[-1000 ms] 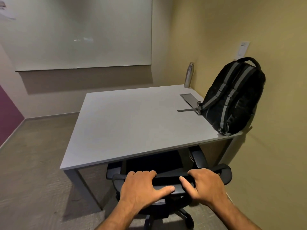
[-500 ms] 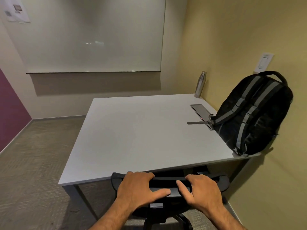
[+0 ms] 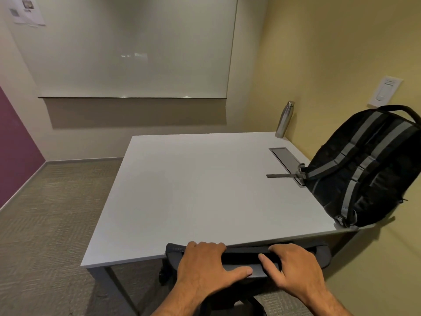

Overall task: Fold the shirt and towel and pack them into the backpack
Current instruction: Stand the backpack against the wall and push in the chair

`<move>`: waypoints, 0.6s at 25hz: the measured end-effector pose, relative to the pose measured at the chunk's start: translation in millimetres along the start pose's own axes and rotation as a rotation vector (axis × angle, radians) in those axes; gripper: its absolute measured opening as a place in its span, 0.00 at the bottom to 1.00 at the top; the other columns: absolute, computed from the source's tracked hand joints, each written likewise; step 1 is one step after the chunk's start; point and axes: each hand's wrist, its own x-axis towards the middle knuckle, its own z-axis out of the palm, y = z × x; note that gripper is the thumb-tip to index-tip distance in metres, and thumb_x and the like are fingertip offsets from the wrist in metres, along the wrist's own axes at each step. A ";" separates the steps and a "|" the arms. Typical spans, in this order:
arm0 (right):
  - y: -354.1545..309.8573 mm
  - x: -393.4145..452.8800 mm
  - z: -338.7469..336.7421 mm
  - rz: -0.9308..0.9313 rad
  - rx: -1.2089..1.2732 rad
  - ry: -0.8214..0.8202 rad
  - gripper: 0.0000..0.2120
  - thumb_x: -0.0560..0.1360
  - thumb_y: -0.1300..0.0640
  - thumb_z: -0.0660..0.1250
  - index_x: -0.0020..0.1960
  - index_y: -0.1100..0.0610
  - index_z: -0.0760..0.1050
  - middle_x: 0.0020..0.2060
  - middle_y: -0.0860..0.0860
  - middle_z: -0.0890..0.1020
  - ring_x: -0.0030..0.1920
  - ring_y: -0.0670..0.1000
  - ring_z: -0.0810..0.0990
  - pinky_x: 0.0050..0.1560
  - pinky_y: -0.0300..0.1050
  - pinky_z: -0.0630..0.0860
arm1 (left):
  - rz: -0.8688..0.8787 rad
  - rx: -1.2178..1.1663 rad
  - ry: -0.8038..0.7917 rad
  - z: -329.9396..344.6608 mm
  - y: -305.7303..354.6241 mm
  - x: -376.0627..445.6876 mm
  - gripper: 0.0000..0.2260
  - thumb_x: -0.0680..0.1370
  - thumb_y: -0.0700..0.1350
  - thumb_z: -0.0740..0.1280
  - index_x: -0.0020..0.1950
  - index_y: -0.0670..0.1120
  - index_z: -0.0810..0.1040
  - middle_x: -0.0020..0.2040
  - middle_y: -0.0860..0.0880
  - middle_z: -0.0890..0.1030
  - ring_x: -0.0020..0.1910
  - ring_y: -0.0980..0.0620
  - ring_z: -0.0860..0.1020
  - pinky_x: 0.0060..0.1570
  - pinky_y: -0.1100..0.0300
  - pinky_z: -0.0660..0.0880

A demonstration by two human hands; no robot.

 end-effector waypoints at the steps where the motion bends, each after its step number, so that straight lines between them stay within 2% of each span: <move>1: 2.3 2.1 0.4 -0.004 0.005 0.006 0.34 0.73 0.26 0.43 0.35 0.49 0.75 0.28 0.43 0.77 0.32 0.43 0.75 0.29 0.33 0.57 | -0.004 -0.003 -0.004 0.0 1.6 2.2 0.42 0.62 0.84 0.47 0.55 0.55 0.78 0.49 0.56 0.81 0.50 0.53 0.76 0.61 0.53 0.66; 15: 35.2 27.3 14.1 -0.067 0.063 0.024 0.31 0.73 0.26 0.48 0.39 0.46 0.80 0.32 0.39 0.80 0.32 0.37 0.74 0.34 0.27 0.57 | -0.064 -0.016 -0.055 6.0 19.6 19.5 0.45 0.62 0.84 0.44 0.60 0.54 0.75 0.56 0.53 0.80 0.56 0.50 0.75 0.64 0.50 0.64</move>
